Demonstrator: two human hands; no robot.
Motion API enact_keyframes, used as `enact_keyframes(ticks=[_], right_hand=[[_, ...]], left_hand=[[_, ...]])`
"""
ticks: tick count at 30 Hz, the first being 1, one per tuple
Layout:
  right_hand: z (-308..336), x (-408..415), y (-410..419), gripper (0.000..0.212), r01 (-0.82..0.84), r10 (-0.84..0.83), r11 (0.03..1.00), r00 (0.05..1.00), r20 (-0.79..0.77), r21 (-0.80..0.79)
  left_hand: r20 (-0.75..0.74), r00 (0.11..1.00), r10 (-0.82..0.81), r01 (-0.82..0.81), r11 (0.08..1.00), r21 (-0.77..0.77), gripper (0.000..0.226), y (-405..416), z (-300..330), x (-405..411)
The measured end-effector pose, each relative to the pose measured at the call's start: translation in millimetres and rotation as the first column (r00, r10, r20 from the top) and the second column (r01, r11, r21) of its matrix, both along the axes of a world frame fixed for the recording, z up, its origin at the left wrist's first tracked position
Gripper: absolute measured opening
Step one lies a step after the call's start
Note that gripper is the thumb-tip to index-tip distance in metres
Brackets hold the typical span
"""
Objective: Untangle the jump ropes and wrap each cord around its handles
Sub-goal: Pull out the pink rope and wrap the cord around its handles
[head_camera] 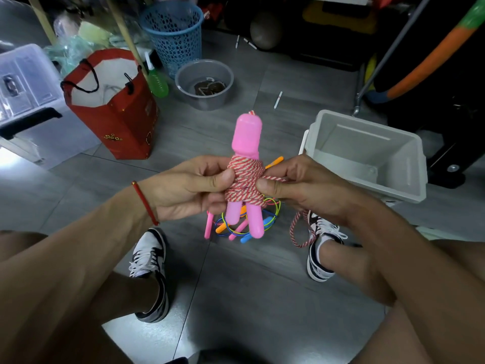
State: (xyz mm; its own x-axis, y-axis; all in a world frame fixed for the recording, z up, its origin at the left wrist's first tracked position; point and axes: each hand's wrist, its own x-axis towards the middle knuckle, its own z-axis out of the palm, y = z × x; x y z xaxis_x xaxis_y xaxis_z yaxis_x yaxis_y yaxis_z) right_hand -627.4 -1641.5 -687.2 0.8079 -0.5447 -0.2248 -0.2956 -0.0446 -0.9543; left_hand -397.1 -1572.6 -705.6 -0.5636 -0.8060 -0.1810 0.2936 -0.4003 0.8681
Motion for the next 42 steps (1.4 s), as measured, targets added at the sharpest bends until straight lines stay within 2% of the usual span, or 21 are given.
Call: enact_keyframes(ticks=[2, 5, 8, 10, 13, 15, 19, 24, 29, 31, 33, 37, 39, 42], right_hand=[[-4, 0, 0, 0.027, -0.001, -0.001, 0.998, 1.0, -0.029, -0.056], [-8, 0, 4, 0.028, 0.064, -0.064, 0.996, 0.998, 0.002, -0.062], [-17, 6, 5, 0.047, 0.157, -0.177, 0.963, 0.981, -0.073, -0.217], [-23, 10, 5, 0.058, 0.205, -0.271, 0.917, 0.95, -0.156, -0.343], [-23, 15, 7, 0.047, 0.169, -0.364, 0.808, 0.897, -0.252, -0.565], [-18, 22, 14, 0.038, 0.136, -0.364, 0.783, 0.891, -0.27, -0.607], [-8, 33, 25, 0.031, 0.19, -0.362, 0.824, 0.902, -0.237, -0.534], [-13, 36, 21, 0.041, 0.226, -0.369, 0.838, 0.905, -0.21, -0.497], [-8, 24, 2, 0.032, 0.211, -0.245, 0.949, 0.961, -0.126, -0.234], [-6, 18, -3, 0.033, 0.185, -0.214, 0.963, 0.968, -0.135, -0.196], [-10, 18, -1, 0.038, 0.2, -0.277, 0.928, 0.935, -0.222, -0.315], [-12, 28, 10, 0.056, 0.142, -0.491, 0.741, 0.781, -0.386, -0.656], [-11, 32, 14, 0.052, 0.089, -0.527, 0.678, 0.752, -0.397, -0.73], [-13, 37, 19, 0.05, 0.068, -0.512, 0.658, 0.771, -0.379, -0.75]], left_hand=[[0.019, 0.999, -0.045, 0.045, 0.999, -0.005, 0.05, 0, 0, 2], [0.087, 0.996, 0.017, -0.016, 1.0, -0.005, 0.065, -2, -1, 0], [0.254, 0.957, 0.139, -0.132, 0.99, -0.044, 0.077, -4, 1, -5], [0.284, 0.938, 0.197, -0.192, 0.98, -0.047, 0.085, -5, 0, -8], [0.25, 0.93, 0.269, -0.267, 0.963, -0.041, 0.077, -5, -2, -12], [0.273, 0.902, 0.333, -0.338, 0.941, -0.031, 0.065, -7, -3, -17], [0.309, 0.85, 0.426, -0.437, 0.899, -0.035, 0.046, -11, -8, -22], [0.217, 0.876, 0.431, -0.445, 0.895, 0.016, 0.037, -9, -7, -35], [0.09, 0.927, 0.364, -0.372, 0.922, 0.103, 0.038, -8, -2, -26], [0.137, 0.932, 0.335, -0.346, 0.936, 0.067, 0.038, -7, -3, -21], [0.265, 0.881, 0.391, -0.4, 0.916, -0.023, 0.038, -6, -8, -21], [0.401, 0.756, 0.518, -0.511, 0.849, -0.133, 0.028, -6, -17, -27], [0.422, 0.696, 0.582, -0.577, 0.802, -0.154, 0.023, -5, -19, -33], [0.412, 0.637, 0.651, -0.673, 0.731, -0.114, 0.021, -3, -19, -45]])
